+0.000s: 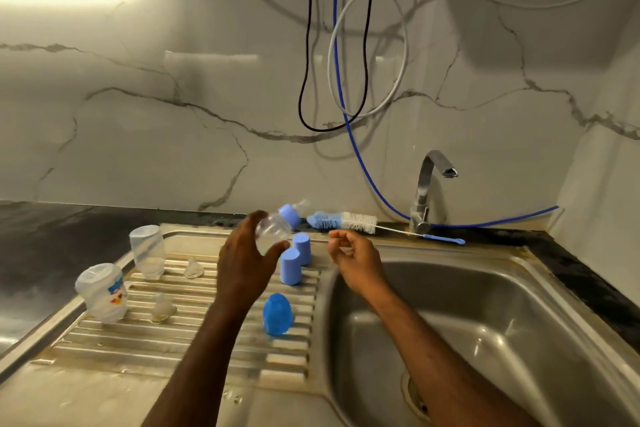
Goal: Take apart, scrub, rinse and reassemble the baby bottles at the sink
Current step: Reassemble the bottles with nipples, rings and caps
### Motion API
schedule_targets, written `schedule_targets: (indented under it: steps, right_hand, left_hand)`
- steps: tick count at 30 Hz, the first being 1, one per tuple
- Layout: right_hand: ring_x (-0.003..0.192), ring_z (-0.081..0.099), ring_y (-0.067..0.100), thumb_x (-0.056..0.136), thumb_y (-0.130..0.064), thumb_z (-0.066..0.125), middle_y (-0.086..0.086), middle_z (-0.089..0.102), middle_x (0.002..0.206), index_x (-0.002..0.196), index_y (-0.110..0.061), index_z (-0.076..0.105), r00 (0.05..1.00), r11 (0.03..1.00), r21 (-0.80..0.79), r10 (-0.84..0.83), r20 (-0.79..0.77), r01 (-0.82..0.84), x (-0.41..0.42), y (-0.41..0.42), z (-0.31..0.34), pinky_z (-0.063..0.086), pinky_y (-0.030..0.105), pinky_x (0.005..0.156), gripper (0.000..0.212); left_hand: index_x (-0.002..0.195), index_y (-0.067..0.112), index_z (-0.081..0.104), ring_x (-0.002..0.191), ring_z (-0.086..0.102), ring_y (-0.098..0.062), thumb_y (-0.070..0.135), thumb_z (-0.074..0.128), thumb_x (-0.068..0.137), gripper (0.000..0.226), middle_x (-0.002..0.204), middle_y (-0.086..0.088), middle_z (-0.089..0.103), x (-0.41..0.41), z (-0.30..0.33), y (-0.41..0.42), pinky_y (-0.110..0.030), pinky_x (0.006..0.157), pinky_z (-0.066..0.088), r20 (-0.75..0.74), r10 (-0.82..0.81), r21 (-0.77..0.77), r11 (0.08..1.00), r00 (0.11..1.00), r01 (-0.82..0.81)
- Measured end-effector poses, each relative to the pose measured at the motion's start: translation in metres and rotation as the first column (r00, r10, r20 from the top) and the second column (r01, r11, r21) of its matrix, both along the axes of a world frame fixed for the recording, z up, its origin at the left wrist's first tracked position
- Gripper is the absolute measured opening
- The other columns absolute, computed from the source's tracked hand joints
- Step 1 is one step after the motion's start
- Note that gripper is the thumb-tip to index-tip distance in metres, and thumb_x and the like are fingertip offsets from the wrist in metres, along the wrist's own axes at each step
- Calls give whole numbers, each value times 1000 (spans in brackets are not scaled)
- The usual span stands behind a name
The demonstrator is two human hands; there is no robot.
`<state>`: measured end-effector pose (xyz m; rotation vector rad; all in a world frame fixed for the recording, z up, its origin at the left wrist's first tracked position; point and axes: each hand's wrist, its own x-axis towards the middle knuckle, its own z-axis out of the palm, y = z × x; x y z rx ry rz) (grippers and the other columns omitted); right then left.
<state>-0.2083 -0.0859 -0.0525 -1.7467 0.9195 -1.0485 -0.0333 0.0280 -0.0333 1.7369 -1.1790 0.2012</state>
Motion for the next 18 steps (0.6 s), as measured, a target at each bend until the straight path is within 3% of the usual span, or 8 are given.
schedule_targets:
  steps: [2,5,8,11,15,18]
  right_hand:
    - [100,64,10,94,-7,59,-4,68,112,113,-28,66,987,991,-128,14,-159,-35,13,-15,1,47,16,82,29]
    - [114,59,11,93,1,51,-1,65,126,127,-23,64,963,968,-236,13,-271,-79,31,-39,1,46,23,97,44]
    - [129,50,10,95,0,51,-7,54,141,139,-31,56,892,962,-180,106,-440,-203,47,-54,-1,39,28,111,54]
    - [134,49,16,94,-4,57,-4,50,148,142,-33,53,807,942,-148,168,-566,-300,59,-63,-3,38,32,113,57]
    - [127,55,19,91,-16,68,-2,55,144,141,-35,51,822,964,-122,132,-553,-237,62,-66,-9,45,36,107,56]
    - [111,62,18,90,-15,72,-2,63,123,132,-23,57,922,974,-195,29,-387,-112,62,-66,-9,49,28,94,46]
  left_hand:
    - [133,22,57,103,65,-23,34,87,77,64,121,0,68,12,-6,3,-37,84,52,-30,42,7,999,999,-41]
    - [132,24,56,104,65,-22,31,88,76,64,121,1,67,18,-14,3,-37,83,53,-16,36,23,999,999,-36]
    - [130,25,56,103,64,-23,30,88,75,64,119,1,67,19,-17,0,-42,83,55,11,25,28,999,1000,-25]
    - [131,26,55,104,64,-23,29,88,76,65,120,1,67,20,-18,0,-43,84,55,8,21,17,1000,1000,-22]
    - [133,21,56,106,63,-21,26,88,76,65,123,0,66,20,-18,0,-38,86,53,-60,-3,-19,1000,998,2]
    - [132,20,57,107,63,-21,26,88,76,65,123,-1,67,21,-19,1,-38,88,53,-84,-11,-41,999,996,7]
